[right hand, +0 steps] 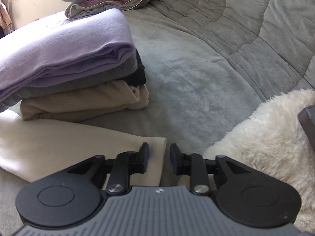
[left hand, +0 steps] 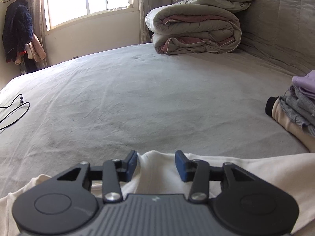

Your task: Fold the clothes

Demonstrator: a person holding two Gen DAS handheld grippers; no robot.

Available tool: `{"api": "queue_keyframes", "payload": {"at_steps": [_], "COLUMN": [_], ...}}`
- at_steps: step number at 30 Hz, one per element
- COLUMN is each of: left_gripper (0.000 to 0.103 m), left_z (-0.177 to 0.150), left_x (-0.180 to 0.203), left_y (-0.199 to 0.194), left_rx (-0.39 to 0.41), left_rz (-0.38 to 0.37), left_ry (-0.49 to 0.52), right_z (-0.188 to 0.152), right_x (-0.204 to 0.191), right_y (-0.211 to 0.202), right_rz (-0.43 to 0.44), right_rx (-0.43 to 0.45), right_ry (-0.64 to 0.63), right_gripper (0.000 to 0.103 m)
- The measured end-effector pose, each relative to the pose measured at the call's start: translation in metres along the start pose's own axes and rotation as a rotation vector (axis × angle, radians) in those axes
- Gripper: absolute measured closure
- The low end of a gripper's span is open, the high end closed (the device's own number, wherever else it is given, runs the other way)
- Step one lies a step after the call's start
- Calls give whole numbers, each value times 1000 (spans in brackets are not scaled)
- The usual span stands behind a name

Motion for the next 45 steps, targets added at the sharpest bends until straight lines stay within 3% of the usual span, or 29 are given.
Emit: {"api": "queue_keyframes", "payload": {"at_steps": [5, 12, 15, 17, 19, 21, 26, 30, 38, 42, 45], "left_gripper": [65, 69, 70, 72, 74, 74, 69, 63, 47, 44, 44], "left_z": [-10, -21, -26, -33, -35, -32, -38, -57, -118, -144, -160], "left_x": [31, 122, 147, 156, 160, 159, 136, 98, -16, -85, -137], "left_y": [-27, -35, -25, -7, -3, -8, -41, -74, -138, -166, -182], "left_rx": [23, 3, -39, -105, -93, -95, -49, -15, -23, -37, -52], "left_rz": [-196, -432, -498, -466, -438, -433, -445, -417, -173, 0, 91], "left_ry": [-19, 141, 160, 162, 177, 164, 93, 17, -117, -167, -235], "right_z": [-5, -1, 0, 1, -1, 1, -4, -17, -58, -69, -67], "right_x": [-13, -65, -87, -101, -106, -103, -97, -103, -147, -171, -184], "right_y": [-29, -9, 0, 5, 11, 7, -16, -32, -59, -68, -64], "right_rz": [111, 243, 300, 337, 322, 327, 325, 397, 568, 645, 714], "right_rx": [77, 46, 32, 23, 44, 46, 54, 4, -142, -190, -203], "right_ry": [40, -11, -33, -48, -57, -37, -30, -24, -29, -1, 78], "right_gripper": [64, 64, 74, 75, 84, 85, 72, 63, 61, 61, 61]}}
Point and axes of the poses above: each gripper's, at about its wrist camera, not at the fingertips, and y roughly the way its jaws point, x to its right, z to its top, the point moved 5 cm from there along y, roughly the way its jaws point, and after that the axes turned 8 degrees about -x, right-handed, at the moved point
